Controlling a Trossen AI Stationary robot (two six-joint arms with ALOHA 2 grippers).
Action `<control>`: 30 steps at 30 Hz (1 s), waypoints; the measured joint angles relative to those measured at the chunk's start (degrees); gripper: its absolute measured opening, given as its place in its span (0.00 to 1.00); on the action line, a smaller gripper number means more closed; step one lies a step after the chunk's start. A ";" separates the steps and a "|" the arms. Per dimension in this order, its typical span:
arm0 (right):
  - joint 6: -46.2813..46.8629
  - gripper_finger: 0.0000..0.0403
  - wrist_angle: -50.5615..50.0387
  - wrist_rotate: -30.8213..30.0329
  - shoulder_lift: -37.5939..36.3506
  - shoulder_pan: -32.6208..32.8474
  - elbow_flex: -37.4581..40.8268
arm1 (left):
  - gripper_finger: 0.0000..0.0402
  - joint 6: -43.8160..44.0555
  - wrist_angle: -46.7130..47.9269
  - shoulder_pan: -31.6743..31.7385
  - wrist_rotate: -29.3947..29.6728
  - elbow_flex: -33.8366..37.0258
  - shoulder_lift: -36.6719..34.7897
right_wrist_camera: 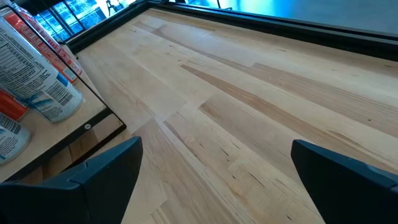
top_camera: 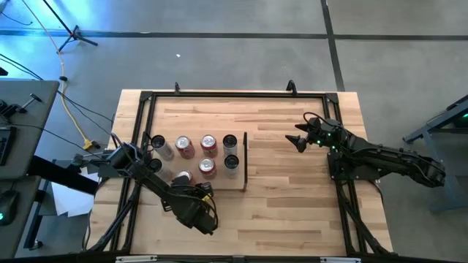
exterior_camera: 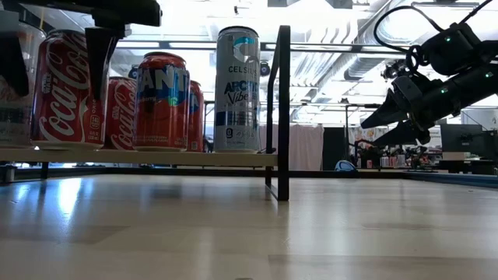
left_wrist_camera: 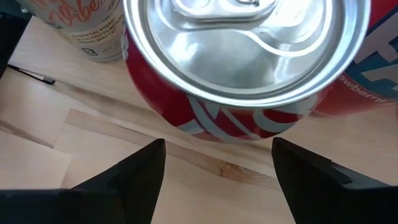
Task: Place canned beverage on shelf
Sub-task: Put the right red white can aligned with the other red white soda can on the shelf
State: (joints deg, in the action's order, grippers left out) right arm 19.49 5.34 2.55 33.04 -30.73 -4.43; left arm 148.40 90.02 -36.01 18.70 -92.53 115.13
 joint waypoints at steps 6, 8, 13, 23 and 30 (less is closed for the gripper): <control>0.00 0.99 -0.01 0.00 0.00 -0.01 0.00 | 0.61 -0.01 -0.02 -0.02 0.57 2.23 -0.11; 0.00 0.99 0.00 0.00 -0.01 0.01 0.00 | 0.60 0.29 -0.17 -0.02 0.74 3.02 -0.11; 0.00 0.99 0.01 0.00 -0.02 0.01 0.00 | 0.59 1.34 -0.26 -0.01 1.02 4.08 -0.11; 0.00 0.99 -0.01 0.00 0.00 -0.01 0.00 | 0.59 -0.45 -0.05 0.44 4.38 4.74 -0.11; 0.00 0.99 -0.01 0.00 -0.02 0.01 0.00 | 0.59 -3.25 -0.02 1.95 5.20 4.74 -0.09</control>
State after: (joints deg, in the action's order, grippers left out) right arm 19.49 5.32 2.55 33.01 -30.72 -4.43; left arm 145.15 90.00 -34.06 23.90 -87.79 115.04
